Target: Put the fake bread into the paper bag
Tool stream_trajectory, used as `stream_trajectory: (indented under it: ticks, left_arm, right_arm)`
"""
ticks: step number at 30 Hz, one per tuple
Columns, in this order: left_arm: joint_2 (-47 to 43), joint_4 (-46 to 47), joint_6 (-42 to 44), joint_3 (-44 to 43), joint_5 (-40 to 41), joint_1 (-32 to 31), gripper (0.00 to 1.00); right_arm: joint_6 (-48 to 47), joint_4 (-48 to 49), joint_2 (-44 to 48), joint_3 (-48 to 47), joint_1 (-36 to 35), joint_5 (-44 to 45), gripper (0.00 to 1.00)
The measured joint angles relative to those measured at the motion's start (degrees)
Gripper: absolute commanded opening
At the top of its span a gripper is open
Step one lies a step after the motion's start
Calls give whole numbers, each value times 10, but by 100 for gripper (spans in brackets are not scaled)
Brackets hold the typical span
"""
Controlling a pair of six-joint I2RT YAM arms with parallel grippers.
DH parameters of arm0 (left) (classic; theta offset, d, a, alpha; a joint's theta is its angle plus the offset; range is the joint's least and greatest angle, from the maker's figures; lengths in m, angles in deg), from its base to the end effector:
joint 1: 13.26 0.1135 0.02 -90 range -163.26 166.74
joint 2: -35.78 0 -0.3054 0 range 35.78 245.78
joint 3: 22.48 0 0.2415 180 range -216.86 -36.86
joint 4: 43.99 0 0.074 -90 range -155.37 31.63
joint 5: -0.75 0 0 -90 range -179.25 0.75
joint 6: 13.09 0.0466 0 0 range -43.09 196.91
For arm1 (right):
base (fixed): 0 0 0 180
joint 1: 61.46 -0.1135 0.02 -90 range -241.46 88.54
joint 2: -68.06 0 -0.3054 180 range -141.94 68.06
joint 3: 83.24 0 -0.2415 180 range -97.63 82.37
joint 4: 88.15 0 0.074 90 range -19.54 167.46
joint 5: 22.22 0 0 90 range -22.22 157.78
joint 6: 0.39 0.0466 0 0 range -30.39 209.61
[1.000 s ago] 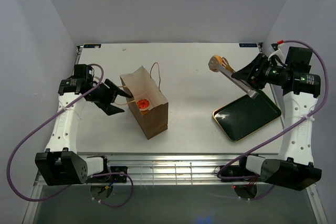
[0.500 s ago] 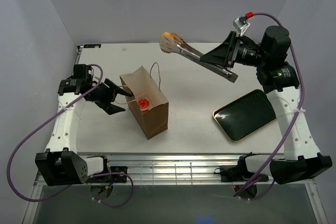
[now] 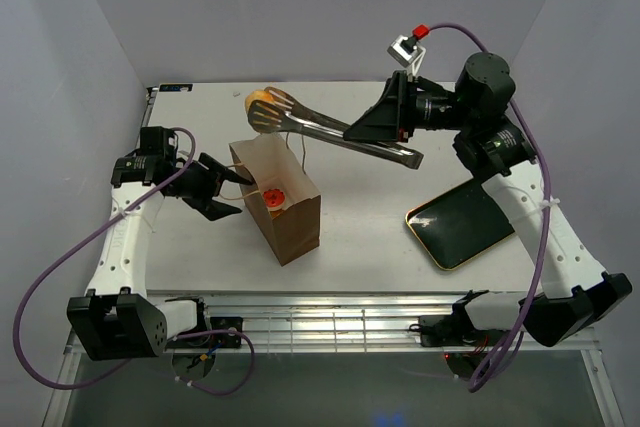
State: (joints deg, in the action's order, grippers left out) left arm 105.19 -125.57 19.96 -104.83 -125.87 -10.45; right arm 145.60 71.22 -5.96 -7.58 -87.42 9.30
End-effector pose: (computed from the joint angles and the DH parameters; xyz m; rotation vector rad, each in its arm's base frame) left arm 0.1897 -0.0185 0.3497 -1.2883 2.6056 -1.1038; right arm 0.1996 0.1414 0.5456 -0.5711 1.7020 1.7948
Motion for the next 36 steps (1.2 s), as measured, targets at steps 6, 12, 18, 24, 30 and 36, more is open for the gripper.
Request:
stream_trajectory:
  ticks: [6, 12, 18, 24, 30, 36]
  left_arm:
    - [-3, 5, -1, 0, -6, 0, 75]
    - [-9, 13, -1, 0, -15, 0, 77]
    - [-52, 25, -5, 8, -19, 0, 78]
    - [-89, 30, 4, 9, -17, 0, 80]
    - [-92, 37, 6, -21, -16, 0, 81]
    - [-105, 46, 5, -28, -15, 0, 83]
  right_arm:
    - [-28, -32, -7, 16, -24, 16, 50]
    - [-66, -96, -16, 16, -31, 53, 51]
    - [-100, -164, -16, 16, -38, 79, 51]
    - [-145, -237, -16, 17, -46, 106, 53]
    - [-164, -272, -14, 28, -50, 121, 54]
    - [-172, -283, -10, 36, -53, 127, 56]
